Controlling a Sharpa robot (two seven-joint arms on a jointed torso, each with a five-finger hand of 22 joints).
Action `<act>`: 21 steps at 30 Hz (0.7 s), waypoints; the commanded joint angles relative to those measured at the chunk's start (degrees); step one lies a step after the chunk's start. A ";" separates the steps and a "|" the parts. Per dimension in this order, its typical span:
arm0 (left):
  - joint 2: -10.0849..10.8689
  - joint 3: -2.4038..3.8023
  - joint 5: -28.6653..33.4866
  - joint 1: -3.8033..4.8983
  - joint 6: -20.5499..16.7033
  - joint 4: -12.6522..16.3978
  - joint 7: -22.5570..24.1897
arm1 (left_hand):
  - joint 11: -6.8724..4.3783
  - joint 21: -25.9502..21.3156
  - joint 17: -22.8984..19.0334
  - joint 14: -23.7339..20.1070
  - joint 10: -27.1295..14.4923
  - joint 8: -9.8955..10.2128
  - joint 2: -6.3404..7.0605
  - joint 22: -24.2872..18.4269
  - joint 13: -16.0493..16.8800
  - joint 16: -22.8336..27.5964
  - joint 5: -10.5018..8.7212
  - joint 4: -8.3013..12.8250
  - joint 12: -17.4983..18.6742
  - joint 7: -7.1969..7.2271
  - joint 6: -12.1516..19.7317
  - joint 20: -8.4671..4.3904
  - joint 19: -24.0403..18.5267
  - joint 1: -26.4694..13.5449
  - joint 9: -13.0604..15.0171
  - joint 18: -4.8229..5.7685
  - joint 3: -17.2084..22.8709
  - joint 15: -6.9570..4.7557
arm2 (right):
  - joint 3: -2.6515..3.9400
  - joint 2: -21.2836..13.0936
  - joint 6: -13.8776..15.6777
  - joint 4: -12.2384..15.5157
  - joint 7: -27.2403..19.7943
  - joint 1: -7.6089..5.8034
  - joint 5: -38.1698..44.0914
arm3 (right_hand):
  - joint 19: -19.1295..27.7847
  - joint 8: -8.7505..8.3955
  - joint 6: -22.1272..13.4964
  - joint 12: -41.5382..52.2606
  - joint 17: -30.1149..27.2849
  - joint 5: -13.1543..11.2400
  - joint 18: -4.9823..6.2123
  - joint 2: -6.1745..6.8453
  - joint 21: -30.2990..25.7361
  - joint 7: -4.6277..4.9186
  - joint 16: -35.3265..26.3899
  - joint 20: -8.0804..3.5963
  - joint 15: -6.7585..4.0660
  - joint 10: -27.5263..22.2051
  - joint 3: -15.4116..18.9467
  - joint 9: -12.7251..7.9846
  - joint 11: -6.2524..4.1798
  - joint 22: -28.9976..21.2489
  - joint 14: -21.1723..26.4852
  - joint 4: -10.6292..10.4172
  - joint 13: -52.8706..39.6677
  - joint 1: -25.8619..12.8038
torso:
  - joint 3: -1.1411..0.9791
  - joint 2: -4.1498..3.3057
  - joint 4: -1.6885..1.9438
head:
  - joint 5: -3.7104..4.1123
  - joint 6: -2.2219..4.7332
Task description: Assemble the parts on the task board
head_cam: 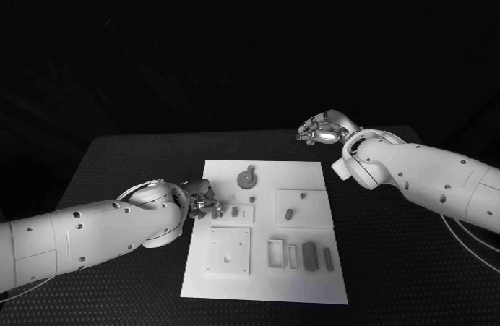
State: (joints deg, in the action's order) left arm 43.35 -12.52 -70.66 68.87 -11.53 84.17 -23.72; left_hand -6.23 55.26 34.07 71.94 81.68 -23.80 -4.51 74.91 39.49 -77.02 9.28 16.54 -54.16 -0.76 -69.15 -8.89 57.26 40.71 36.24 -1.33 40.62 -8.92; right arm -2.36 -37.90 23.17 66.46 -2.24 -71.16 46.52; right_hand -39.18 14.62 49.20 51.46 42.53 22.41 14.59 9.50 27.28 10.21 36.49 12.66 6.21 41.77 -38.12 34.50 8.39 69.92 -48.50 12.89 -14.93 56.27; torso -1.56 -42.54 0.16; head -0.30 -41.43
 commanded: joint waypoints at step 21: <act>0.26 -0.05 -1.99 -0.36 -3.28 0.65 -0.16 | -0.89 1.18 -0.08 0.98 -0.68 -0.80 -0.15 1.26 0.46 -1.11 -0.14 -0.14 -1.44 1.62 -1.40 -6.89 0.59 0.65 0.55 -1.05 0.80 -3.02 | 0.01 -0.14 -0.45 0.07 -0.38 0.02 0.47 | -0.47 0.04 -0.39 0.22 -0.09 0.22 0.40 -0.09 -0.31 -0.08 -0.24 0.07 0.01 -0.30 0.04 -0.09 0.10 0.16 0.38 0.05 0.11 -0.01 | 0.08 0.01 -0.04 | 0.08 -0.01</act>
State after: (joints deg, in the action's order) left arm 43.61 -12.58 -71.81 68.59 -13.70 84.65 -23.86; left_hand -6.23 56.13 34.07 71.95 81.68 -24.36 -4.52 74.90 39.93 -77.88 9.28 16.44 -55.25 -0.61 -69.29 -9.09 57.45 40.70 36.74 -1.32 40.84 -8.93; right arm -2.36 -37.98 23.17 66.45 -2.24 -71.16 46.53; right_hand -39.19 14.62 49.20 51.46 42.52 22.41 14.59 9.50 27.28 10.21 36.49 12.66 6.21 41.77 -38.12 34.50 8.39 70.01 -48.50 12.89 -14.88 56.27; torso -1.47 -42.53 0.14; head -0.23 -41.41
